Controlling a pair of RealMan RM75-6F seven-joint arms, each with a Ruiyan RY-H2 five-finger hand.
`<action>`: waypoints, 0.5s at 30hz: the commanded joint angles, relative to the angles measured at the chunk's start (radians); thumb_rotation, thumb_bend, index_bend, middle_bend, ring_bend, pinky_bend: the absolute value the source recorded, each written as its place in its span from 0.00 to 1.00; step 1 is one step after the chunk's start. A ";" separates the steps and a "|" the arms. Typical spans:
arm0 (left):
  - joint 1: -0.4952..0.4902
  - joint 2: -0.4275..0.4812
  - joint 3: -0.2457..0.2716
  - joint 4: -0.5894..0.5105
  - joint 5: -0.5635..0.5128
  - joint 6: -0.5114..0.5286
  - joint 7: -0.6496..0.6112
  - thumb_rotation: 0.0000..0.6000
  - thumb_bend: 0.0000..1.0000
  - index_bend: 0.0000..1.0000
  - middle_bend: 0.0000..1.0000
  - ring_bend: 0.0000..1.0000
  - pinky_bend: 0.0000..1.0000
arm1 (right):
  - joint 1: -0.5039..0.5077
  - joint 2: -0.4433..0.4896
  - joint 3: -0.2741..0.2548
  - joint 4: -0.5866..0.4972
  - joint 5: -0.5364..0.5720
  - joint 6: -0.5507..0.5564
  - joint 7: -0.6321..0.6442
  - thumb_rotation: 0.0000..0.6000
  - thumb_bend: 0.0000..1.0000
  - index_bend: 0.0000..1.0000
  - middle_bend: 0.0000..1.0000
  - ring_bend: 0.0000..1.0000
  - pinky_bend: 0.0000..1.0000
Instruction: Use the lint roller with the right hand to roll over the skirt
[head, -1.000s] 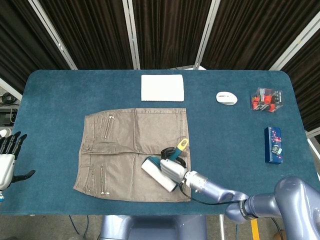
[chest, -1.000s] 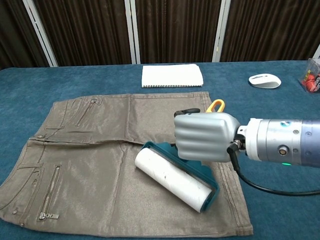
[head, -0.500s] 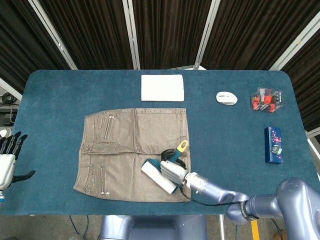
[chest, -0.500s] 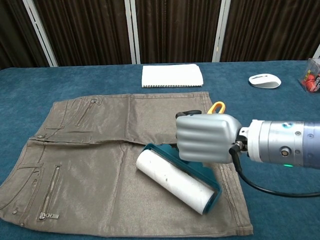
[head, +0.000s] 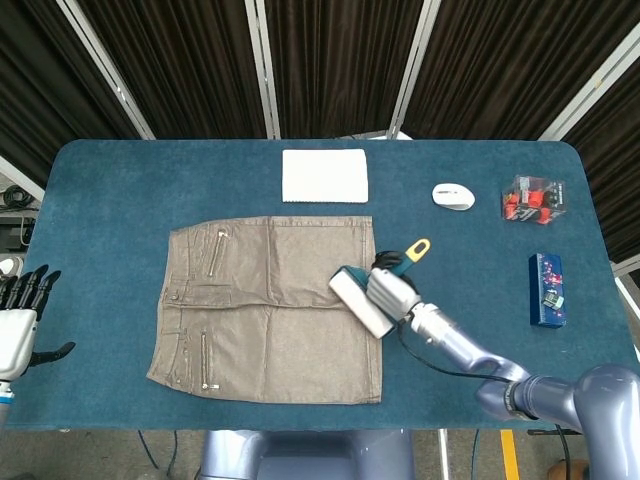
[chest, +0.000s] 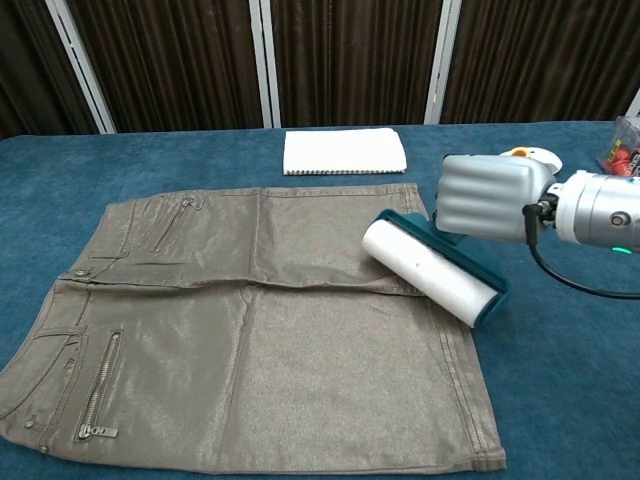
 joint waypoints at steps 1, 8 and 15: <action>0.000 0.001 0.001 -0.003 0.003 0.001 0.001 1.00 0.00 0.00 0.00 0.00 0.00 | -0.025 0.005 0.015 0.041 0.015 0.005 0.038 1.00 0.84 0.56 0.62 0.57 0.55; 0.004 0.008 0.005 -0.012 0.016 0.010 -0.009 1.00 0.00 0.00 0.00 0.00 0.00 | -0.076 0.014 0.094 0.046 0.196 -0.037 0.092 1.00 0.84 0.56 0.62 0.57 0.55; 0.012 0.020 0.009 -0.024 0.037 0.032 -0.024 1.00 0.00 0.00 0.00 0.00 0.00 | -0.087 -0.007 0.146 0.059 0.365 -0.066 0.044 1.00 0.83 0.56 0.62 0.57 0.55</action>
